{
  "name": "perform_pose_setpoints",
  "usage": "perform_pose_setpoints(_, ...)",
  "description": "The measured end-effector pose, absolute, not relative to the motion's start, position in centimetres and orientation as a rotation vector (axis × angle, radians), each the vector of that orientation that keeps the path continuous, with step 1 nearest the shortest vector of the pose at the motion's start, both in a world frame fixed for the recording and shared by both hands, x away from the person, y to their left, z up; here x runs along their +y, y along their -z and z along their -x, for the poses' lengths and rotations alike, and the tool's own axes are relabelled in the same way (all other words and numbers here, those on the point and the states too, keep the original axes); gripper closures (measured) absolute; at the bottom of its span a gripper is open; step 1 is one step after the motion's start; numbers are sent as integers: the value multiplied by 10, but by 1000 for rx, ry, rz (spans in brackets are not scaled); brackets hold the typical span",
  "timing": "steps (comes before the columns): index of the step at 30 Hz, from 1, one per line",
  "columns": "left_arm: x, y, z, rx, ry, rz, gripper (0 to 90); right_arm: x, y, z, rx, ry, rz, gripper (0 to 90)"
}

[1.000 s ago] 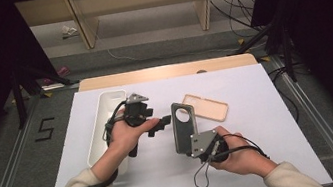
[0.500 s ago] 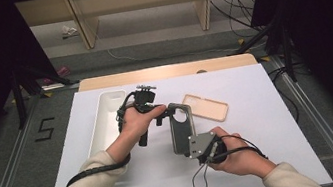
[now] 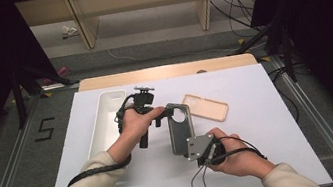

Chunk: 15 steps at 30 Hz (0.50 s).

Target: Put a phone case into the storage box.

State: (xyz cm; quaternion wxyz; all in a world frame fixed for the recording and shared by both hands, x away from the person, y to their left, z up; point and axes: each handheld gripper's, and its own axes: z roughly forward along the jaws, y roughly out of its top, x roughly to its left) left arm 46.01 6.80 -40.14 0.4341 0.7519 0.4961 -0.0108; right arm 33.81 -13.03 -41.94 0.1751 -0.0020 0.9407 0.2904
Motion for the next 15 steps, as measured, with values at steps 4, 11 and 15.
perform_pose_setpoints(4,68,398,-455,1230,33,-1827,727,-129,421,-338,2664,-811,21,890)
perform_pose_setpoints(11,65,388,-442,1178,15,-1756,806,-126,426,-338,2654,-773,18,885)
perform_pose_setpoints(15,64,382,-433,1105,-81,-1781,818,-126,426,-339,2643,-753,5,895)
